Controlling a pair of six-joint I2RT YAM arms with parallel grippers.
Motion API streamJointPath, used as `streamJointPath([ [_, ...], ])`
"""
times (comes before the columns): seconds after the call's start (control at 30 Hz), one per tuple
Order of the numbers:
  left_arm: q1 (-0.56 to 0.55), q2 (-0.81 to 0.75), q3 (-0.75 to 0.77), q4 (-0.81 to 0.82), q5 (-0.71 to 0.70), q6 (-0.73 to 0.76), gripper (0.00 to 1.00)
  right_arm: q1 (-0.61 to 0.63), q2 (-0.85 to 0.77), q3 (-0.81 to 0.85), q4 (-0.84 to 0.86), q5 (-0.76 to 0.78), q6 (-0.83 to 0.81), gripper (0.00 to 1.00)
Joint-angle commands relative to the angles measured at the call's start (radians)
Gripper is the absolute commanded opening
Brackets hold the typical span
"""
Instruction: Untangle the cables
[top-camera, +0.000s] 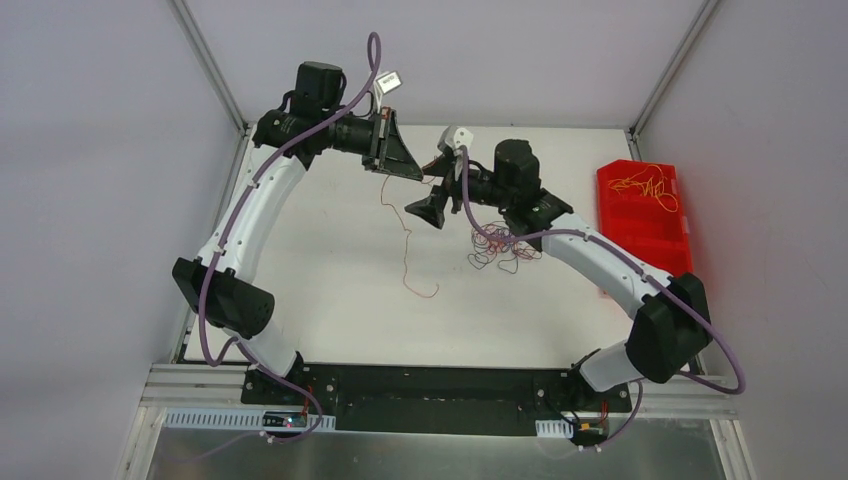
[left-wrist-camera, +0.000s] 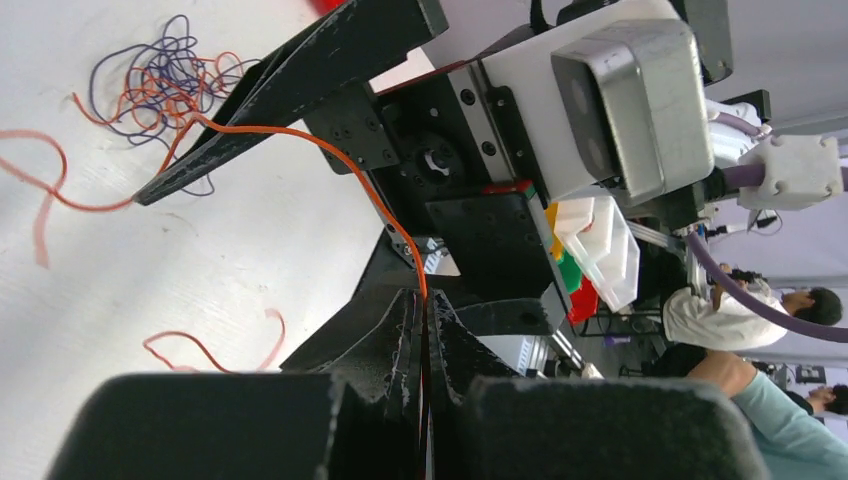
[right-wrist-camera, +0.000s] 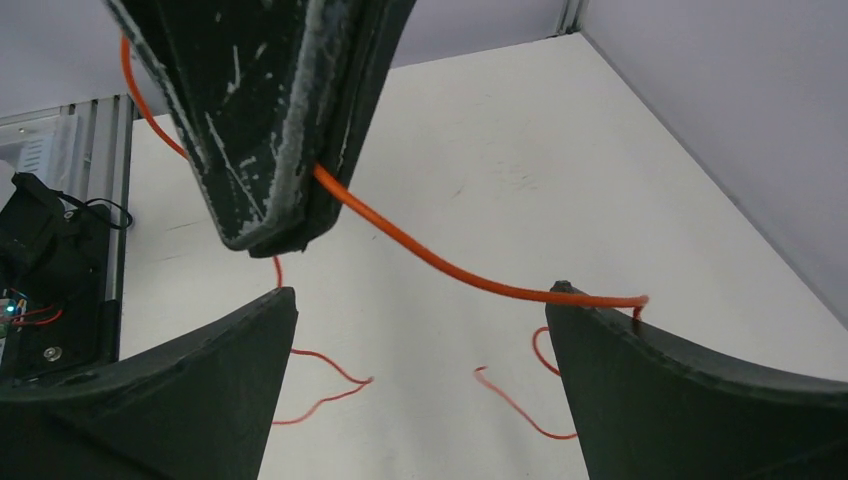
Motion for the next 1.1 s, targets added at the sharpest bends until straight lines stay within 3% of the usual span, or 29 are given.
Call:
streamJointPath([
  [0.0, -0.018, -0.008, 0.043, 0.006, 0.085, -0.022, 0.00, 0.022, -0.093, -0.042, 0.145, -0.030, -0.063, 0.99],
  [0.1, -0.017, -0.010, 0.047, 0.006, 0.097, -0.023, 0.00, 0.029, -0.164, -0.100, 0.122, -0.063, -0.114, 0.98],
  [0.3, -0.016, -0.040, 0.021, 0.008, 0.101, -0.009, 0.00, 0.024, -0.383, -0.193, -0.088, -0.030, -0.229, 0.98],
  [0.5, -0.021, -0.051, -0.002, 0.008, 0.100, -0.023, 0.00, 0.017, -0.412, -0.075, -0.216, 0.105, -0.181, 0.99],
  [0.83, -0.049, -0.062, 0.018, 0.030, 0.121, -0.063, 0.00, 0.036, -0.209, 0.018, -0.007, -0.045, -0.080, 0.99],
  [1.07, -0.049, -0.064, -0.007, 0.183, 0.047, -0.238, 0.00, 0.148, -0.149, -0.044, 0.206, 0.017, 0.010, 0.99],
])
